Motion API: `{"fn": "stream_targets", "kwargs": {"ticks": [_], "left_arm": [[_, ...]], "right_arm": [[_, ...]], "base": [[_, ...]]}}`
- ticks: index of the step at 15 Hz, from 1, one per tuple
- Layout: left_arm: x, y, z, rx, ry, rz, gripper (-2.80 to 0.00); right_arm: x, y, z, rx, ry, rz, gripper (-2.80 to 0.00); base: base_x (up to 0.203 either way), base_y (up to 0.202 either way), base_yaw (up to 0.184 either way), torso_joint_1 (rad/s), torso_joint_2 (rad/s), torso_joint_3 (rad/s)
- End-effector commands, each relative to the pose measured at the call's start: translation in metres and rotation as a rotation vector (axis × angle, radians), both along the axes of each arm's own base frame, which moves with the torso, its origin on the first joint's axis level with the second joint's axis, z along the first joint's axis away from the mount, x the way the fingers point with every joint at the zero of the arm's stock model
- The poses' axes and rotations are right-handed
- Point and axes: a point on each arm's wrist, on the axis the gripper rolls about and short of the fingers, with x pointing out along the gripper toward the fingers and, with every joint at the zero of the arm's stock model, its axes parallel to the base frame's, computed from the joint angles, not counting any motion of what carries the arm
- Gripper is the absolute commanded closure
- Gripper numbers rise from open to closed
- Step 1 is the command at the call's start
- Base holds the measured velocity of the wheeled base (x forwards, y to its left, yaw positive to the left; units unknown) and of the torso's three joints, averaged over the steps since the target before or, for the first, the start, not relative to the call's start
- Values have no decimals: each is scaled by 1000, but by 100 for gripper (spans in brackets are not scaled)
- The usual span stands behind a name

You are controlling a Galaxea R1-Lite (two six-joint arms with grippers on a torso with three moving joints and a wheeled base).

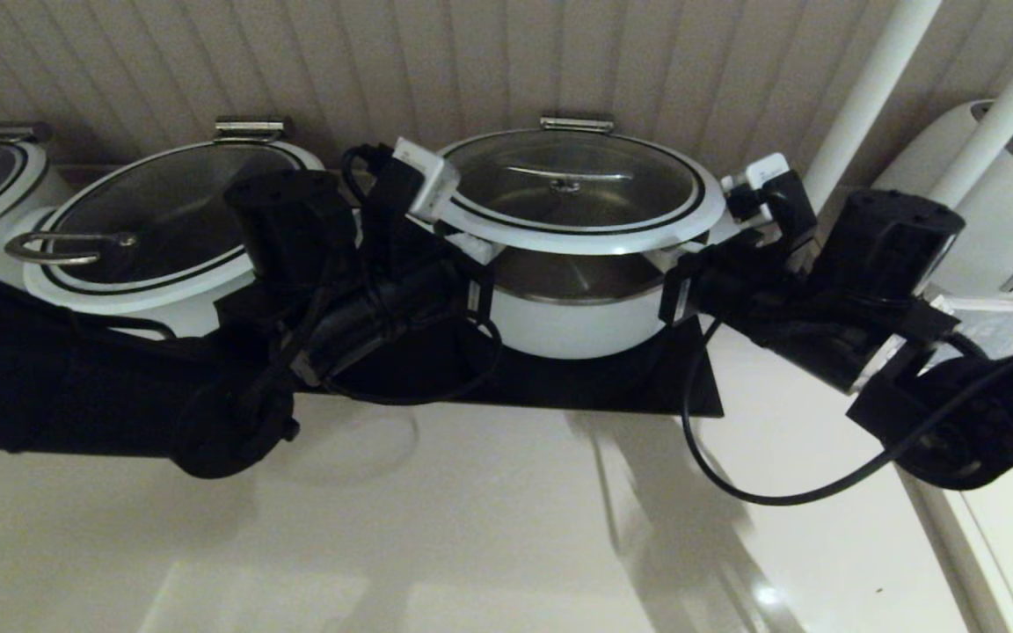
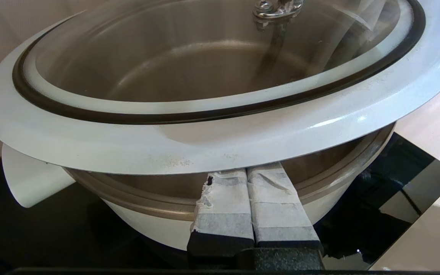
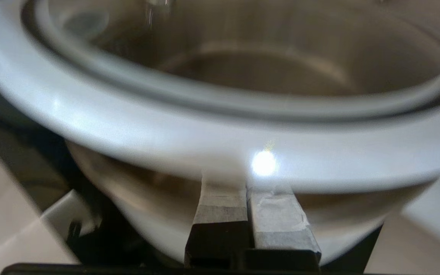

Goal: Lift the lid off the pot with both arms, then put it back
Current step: Open the pot lid completely

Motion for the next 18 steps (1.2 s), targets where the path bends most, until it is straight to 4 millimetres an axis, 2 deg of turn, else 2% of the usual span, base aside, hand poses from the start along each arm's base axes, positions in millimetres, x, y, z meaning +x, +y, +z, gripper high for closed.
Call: {"fn": "stream_targets", "kwargs": {"ticks": [1,4,9,12,15,18], "left_arm": [[-2,1,1,0,-3,-1,0],[-8,5,-5,14,18,1,0],[-32,20,-18,47,73,1,0],[-55,34,-26,67,109,2,0],[-81,51,-23,61,107,19,0],[-108,76,-28,60,114,89,0]], "right_arm": [[5,2,-2,0,-4,-1,0],[6,3,-1,3,-10,-1,0],[8,3,0,7,-17,-2,0],[9,3,1,7,-18,-2,0],[8,2,2,8,-21,-2,0],[8,2,2,9,-23,-2,0]], "base": [[0,0,0,0,0,0],[0,0,0,0,0,0],[0,0,0,0,0,0],[0,0,0,0,0,0],[0,0,0,0,0,0],[0,0,0,0,0,0]]}}
